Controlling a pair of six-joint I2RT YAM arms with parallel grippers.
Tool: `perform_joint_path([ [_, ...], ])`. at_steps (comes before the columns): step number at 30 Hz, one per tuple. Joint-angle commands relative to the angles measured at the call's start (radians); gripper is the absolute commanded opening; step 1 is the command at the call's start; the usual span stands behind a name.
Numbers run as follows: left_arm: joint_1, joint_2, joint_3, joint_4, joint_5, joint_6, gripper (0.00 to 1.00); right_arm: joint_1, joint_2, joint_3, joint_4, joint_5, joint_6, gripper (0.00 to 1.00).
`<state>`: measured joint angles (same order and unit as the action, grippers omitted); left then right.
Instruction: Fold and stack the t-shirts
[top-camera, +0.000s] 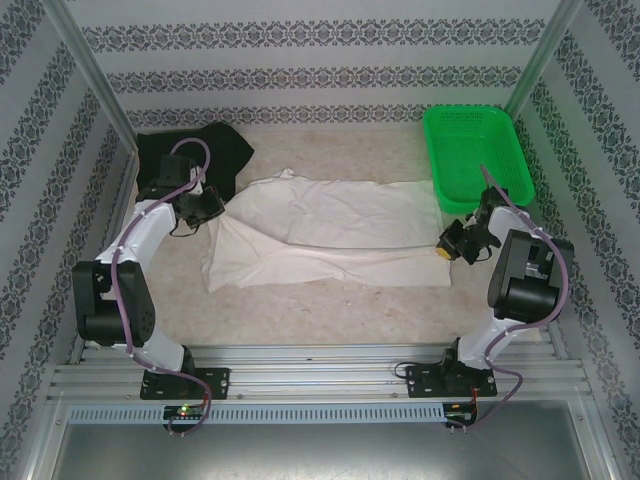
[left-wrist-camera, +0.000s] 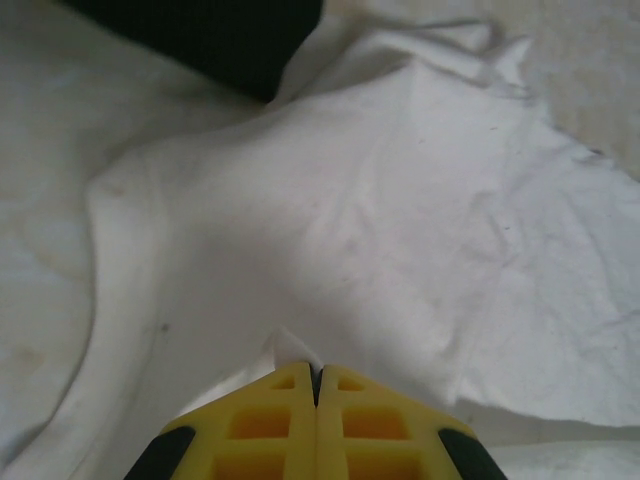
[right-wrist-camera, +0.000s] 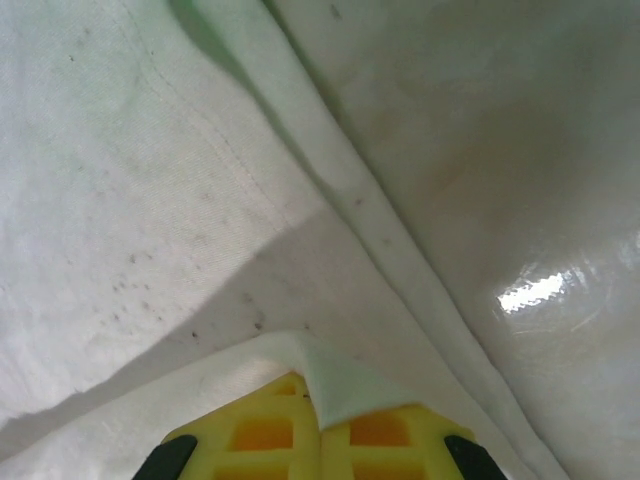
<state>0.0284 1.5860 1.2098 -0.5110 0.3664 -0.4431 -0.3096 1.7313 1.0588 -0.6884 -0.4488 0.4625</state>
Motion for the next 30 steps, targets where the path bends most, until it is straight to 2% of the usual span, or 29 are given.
perform_joint_path([
  [1, -0.023, 0.062, 0.068, -0.021, 0.009, 0.075, 0.00, 0.006, 0.026, 0.030, -0.009, 0.035, -0.031, 0.00],
  [4, -0.025, 0.098, 0.075, -0.021, 0.010, 0.079, 0.00, 0.009, 0.039, 0.038, -0.010, 0.036, -0.037, 0.05],
  [6, -0.025, 0.104, 0.064, -0.007, 0.002, 0.066, 0.01, 0.009, 0.042, 0.041, -0.007, 0.032, -0.039, 0.14],
  [7, -0.025, 0.103, 0.059, -0.002, 0.000, 0.055, 0.10, 0.009, 0.040, 0.042, -0.005, 0.029, -0.037, 0.25],
  [9, -0.025, 0.092, 0.058, -0.005, -0.002, 0.030, 0.41, 0.009, 0.017, 0.043, -0.004, 0.026, -0.032, 0.37],
  [10, -0.025, 0.077, 0.062, -0.020, -0.011, 0.015, 0.52, 0.009, -0.008, 0.040, -0.001, 0.024, -0.029, 0.44],
  [11, -0.025, 0.049, 0.066, -0.049, -0.023, -0.010, 0.67, 0.009, -0.041, 0.037, -0.002, 0.021, -0.023, 0.51],
  [14, -0.025, -0.121, -0.011, -0.084, -0.031, -0.125, 0.99, 0.008, -0.171, 0.025, -0.031, -0.003, -0.018, 0.66],
  [18, -0.024, -0.365, -0.200, -0.190, -0.076, -0.262, 1.00, 0.045, -0.359, -0.035, -0.086, -0.056, 0.014, 0.75],
  [22, -0.024, -0.496, -0.450, -0.126, -0.021, -0.384, 0.96, 0.149, -0.457, -0.130, -0.071, -0.109, 0.080, 0.76],
  [25, -0.024, -0.472, -0.558, -0.019, -0.038, -0.414, 0.90, 0.250, -0.414, -0.167, 0.018, -0.124, 0.109, 0.76],
  [30, -0.024, -0.329, -0.603, 0.204, -0.063, -0.438, 0.85, 0.338, -0.296, -0.131, 0.142, -0.126, 0.129, 0.77],
])
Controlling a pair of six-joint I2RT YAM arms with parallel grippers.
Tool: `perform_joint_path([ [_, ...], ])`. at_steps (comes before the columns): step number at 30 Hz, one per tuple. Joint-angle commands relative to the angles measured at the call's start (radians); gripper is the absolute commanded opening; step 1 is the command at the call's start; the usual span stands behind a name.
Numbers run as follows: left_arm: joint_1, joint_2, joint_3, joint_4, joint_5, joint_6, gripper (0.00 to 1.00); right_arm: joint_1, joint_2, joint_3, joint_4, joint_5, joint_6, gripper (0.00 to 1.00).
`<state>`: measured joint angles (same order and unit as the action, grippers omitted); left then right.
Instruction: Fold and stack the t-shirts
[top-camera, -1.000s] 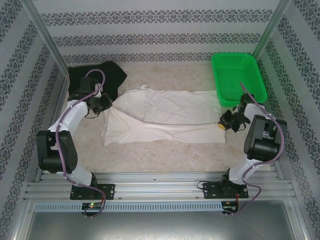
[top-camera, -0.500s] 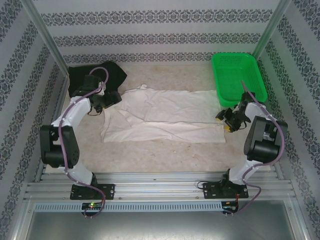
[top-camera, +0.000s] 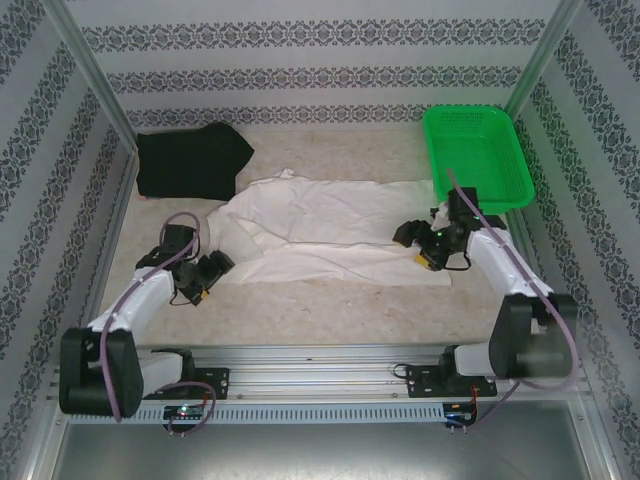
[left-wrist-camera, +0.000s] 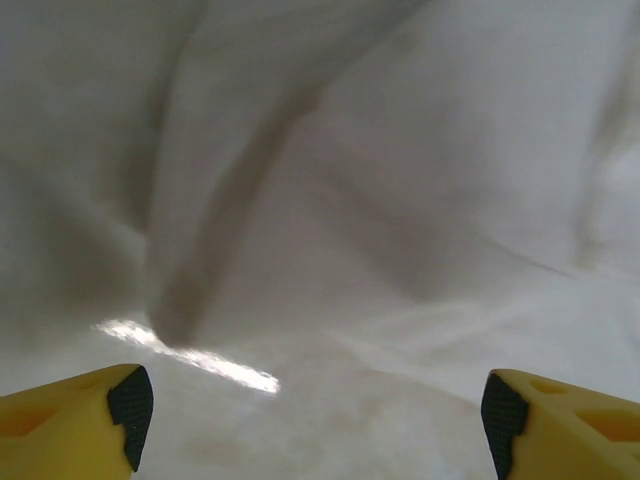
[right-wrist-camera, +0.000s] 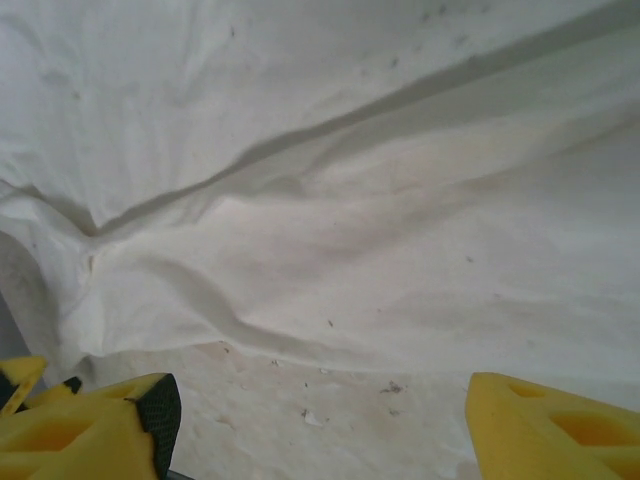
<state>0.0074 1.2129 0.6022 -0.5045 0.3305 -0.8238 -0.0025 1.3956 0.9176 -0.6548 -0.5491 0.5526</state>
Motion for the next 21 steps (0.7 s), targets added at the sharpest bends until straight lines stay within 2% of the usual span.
perform_joint_path([
  [1, -0.003, 0.071, -0.002, 0.232, -0.028, -0.064, 0.84, 0.045, 0.061, 0.024, 0.119, -0.031, 0.043, 0.78],
  [4, -0.001, 0.140, -0.004, 0.205, -0.059, -0.048, 0.77, 0.080, 0.094, 0.051, 0.126, -0.018, 0.046, 0.78],
  [5, -0.001, 0.148, -0.013, 0.187, -0.074, -0.041, 0.71, 0.090, 0.093, 0.052, 0.131, -0.020, 0.050, 0.79],
  [6, 0.007, 0.145, -0.022, 0.167, -0.090, -0.035, 0.64, 0.099, 0.089, 0.054, 0.135, -0.020, 0.050, 0.79],
  [9, 0.073, 0.068, -0.077, 0.093, -0.133, -0.020, 0.31, 0.115, 0.067, 0.054, 0.128, -0.026, 0.045, 0.80],
  [10, 0.106, 0.027, -0.095, 0.061, -0.139, -0.009, 0.24, 0.118, 0.059, 0.052, 0.126, -0.032, 0.043, 0.80],
  [14, 0.214, -0.134, -0.115, -0.108, -0.157, 0.057, 0.18, 0.124, 0.022, 0.027, 0.105, -0.031, 0.031, 0.81],
  [17, 0.250, -0.246, -0.140, -0.167, -0.172, 0.064, 0.16, 0.127, -0.001, 0.006, 0.087, -0.015, 0.032, 0.82],
  [20, 0.252, -0.227, -0.124, -0.211, -0.179, 0.037, 0.14, 0.131, -0.016, -0.010, 0.078, -0.011, 0.043, 0.82],
  [21, 0.252, -0.216, -0.124, -0.216, -0.189, 0.033, 0.18, 0.133, -0.014, -0.005, 0.064, -0.004, 0.042, 0.82],
])
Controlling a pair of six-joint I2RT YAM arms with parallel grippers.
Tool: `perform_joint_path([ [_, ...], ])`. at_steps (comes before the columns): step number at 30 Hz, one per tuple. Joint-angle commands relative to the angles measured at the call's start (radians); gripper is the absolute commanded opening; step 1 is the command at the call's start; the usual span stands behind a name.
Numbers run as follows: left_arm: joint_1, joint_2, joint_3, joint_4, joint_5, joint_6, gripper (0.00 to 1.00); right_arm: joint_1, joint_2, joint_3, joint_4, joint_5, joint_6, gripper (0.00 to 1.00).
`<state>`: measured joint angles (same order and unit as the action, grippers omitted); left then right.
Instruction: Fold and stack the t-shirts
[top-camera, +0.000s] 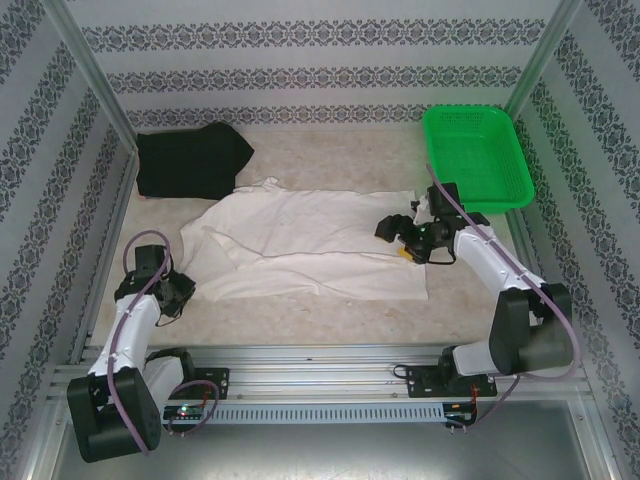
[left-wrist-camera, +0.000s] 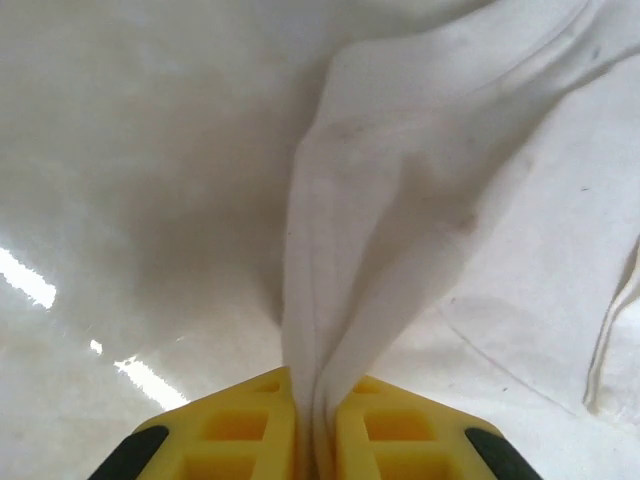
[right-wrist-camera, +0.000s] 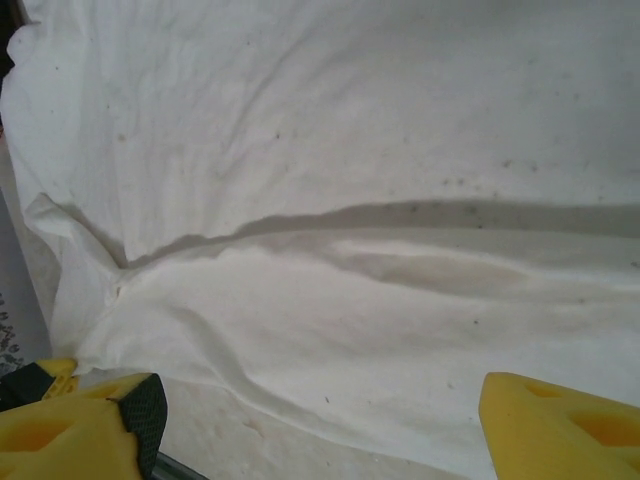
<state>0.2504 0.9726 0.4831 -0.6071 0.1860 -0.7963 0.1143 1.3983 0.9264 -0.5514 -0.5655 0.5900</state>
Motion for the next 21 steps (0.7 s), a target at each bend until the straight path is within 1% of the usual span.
perform_joint_path([
  [1, 0.008, 0.029, -0.002, -0.123, -0.054, -0.002, 0.32, 0.016, -0.018, -0.010, -0.049, 0.017, 0.003, 0.82],
  [2, 0.009, 0.033, 0.008, -0.133, -0.060, -0.010, 0.51, 0.018, -0.020, -0.006, -0.053, 0.018, -0.001, 0.83],
  [3, 0.009, 0.031, 0.022, -0.140, -0.058, -0.014, 0.57, 0.018, -0.024, 0.000, -0.061, 0.019, -0.004, 0.83],
  [4, 0.007, 0.017, 0.042, -0.149, -0.052, -0.025, 0.60, 0.019, -0.030, 0.008, -0.065, 0.021, -0.005, 0.83],
  [6, -0.029, -0.014, 0.120, -0.166, -0.060, -0.037, 0.63, 0.022, -0.054, 0.018, -0.064, 0.015, -0.017, 0.84],
  [7, -0.075, -0.021, 0.180, -0.181, -0.085, -0.039, 0.64, 0.026, -0.077, 0.021, -0.066, 0.021, -0.033, 0.87],
  [8, -0.126, -0.010, 0.242, -0.197, -0.102, -0.037, 0.66, 0.030, -0.106, 0.020, -0.073, 0.039, -0.053, 0.93],
  [9, -0.164, 0.014, 0.300, -0.211, -0.090, -0.038, 0.67, 0.031, -0.132, 0.017, -0.087, 0.066, -0.078, 0.98],
  [11, -0.222, 0.052, 0.359, -0.197, -0.028, -0.064, 0.68, 0.021, -0.169, 0.004, -0.121, 0.111, -0.104, 0.98],
  [12, -0.247, 0.067, 0.359, -0.156, 0.014, -0.092, 0.68, 0.004, -0.180, -0.012, -0.140, 0.127, -0.102, 0.98],
  [14, -0.295, 0.097, 0.346, -0.078, 0.063, -0.147, 0.68, -0.034, -0.172, -0.039, -0.166, 0.131, -0.092, 0.98],
  [16, -0.325, 0.137, 0.324, 0.007, 0.106, -0.198, 0.68, -0.091, -0.144, -0.074, -0.161, 0.103, -0.072, 0.98],
  [18, -0.347, 0.179, 0.300, 0.096, 0.129, -0.242, 0.68, -0.113, -0.124, -0.114, -0.083, 0.065, -0.036, 0.98],
  [21, -0.364, 0.267, 0.305, 0.169, 0.138, -0.247, 0.68, -0.114, -0.046, -0.134, 0.029, 0.070, -0.003, 0.98],
])
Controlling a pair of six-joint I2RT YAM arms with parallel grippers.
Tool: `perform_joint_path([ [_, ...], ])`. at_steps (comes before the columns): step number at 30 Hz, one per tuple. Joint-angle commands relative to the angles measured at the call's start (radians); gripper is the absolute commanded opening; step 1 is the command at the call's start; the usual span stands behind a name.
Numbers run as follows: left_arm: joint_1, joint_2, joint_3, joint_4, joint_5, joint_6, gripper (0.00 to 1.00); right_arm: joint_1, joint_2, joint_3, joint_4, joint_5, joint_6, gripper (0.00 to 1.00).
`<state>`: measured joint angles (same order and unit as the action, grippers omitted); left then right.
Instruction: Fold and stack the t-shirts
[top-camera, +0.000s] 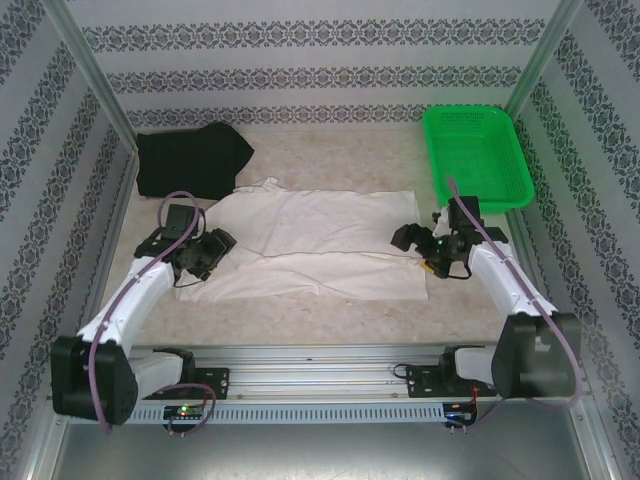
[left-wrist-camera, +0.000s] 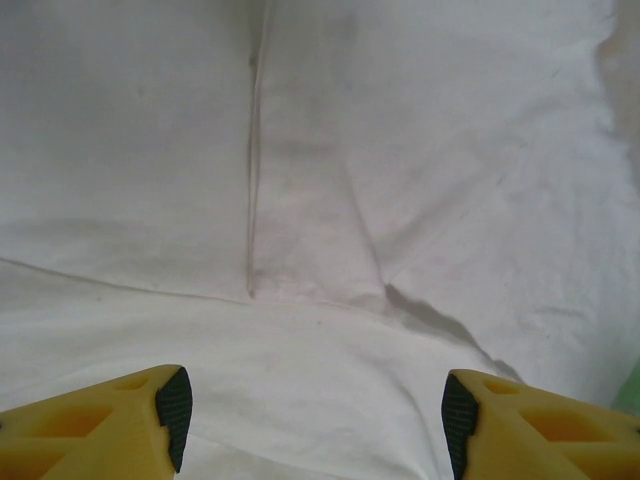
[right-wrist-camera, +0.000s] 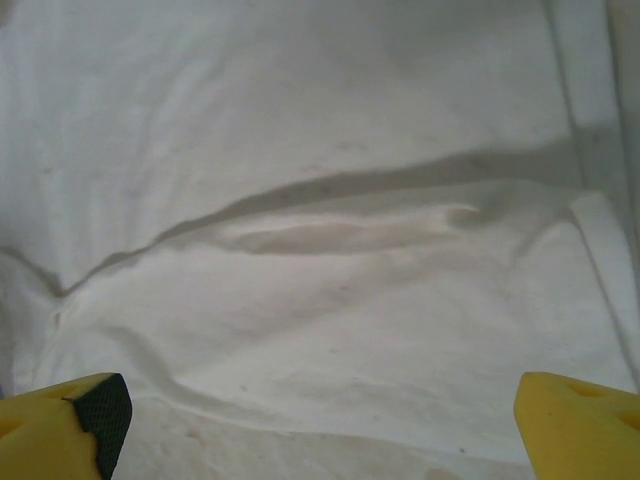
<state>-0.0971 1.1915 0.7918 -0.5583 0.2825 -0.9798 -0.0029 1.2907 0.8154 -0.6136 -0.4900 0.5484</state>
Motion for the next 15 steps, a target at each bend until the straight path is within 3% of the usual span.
perform_joint_path([
  [1, -0.019, 0.072, 0.000, 0.138, 0.045, -0.062, 0.68, 0.003, 0.093, -0.022, 0.114, -0.011, 0.047, 0.98],
  [7, -0.021, 0.147, 0.033, 0.190, 0.039, -0.059, 0.68, 0.000, 0.300, 0.021, 0.285, 0.002, 0.112, 0.98],
  [15, -0.019, 0.181, 0.039, 0.189, 0.015, -0.043, 0.68, -0.035, 0.462, 0.162, 0.324, 0.039, 0.134, 0.98],
])
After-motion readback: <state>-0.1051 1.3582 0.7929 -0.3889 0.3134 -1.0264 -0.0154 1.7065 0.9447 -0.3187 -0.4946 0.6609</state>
